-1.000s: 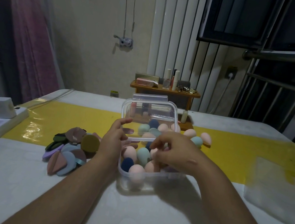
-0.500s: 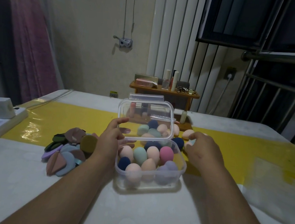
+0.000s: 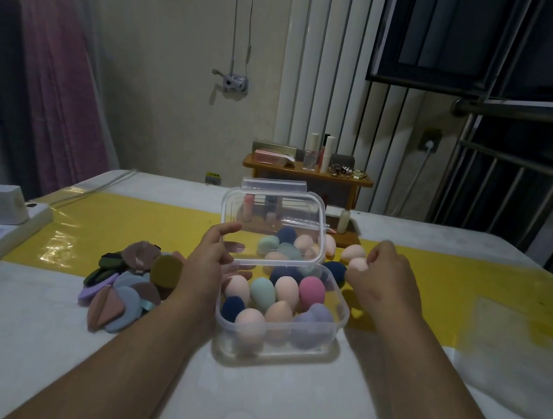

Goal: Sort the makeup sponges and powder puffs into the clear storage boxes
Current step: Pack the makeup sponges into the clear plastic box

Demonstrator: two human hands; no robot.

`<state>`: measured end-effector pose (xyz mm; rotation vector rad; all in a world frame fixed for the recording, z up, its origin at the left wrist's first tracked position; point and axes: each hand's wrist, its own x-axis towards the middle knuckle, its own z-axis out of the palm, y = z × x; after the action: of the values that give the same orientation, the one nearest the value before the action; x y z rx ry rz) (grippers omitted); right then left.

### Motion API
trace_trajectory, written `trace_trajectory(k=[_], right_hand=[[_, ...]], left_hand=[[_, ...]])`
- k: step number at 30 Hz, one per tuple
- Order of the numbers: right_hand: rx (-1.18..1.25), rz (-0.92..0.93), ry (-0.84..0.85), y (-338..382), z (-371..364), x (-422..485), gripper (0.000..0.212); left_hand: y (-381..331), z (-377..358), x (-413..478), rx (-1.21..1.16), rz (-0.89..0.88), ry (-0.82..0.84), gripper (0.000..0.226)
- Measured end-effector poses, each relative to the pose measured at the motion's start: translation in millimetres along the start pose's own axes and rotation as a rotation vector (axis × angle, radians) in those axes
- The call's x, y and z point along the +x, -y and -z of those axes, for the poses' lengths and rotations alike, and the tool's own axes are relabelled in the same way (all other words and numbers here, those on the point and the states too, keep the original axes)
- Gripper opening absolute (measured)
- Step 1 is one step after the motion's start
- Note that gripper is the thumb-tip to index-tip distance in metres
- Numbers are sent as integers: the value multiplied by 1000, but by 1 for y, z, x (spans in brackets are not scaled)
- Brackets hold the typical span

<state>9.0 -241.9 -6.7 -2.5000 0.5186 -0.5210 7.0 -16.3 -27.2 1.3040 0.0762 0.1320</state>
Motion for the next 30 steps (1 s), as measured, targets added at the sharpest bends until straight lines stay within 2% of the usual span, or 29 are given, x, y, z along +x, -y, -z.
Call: trace_trajectory(k=[4,8,10,14,19,22,26,30], right_hand=[[315,167,6,20,18,-17,37],[334,468,252,40,18,-38,32],[309,540,375,46,14,-47,26],[342,575,520,52,5,-57,14],[488,558,625,58,6,-65,17],[619,490,744,62,4,-70,14],[456,538,758,63,0,-71,14],[428,491,771,64,-1,-68,13]], left_hand=[[1,2,1,12,-1,6,53],[1,2,1,-4,-3,5,53],[0,1,1,-19,0,0,53],[0,1,-1,-52,9,18,52],[-1,1,-3,-56,37,39,52],[-2,0,-2,-48,42,30,53],[-3,0,-4,-33,35,38,53],[-5,0,-5,-35,20,35,54]])
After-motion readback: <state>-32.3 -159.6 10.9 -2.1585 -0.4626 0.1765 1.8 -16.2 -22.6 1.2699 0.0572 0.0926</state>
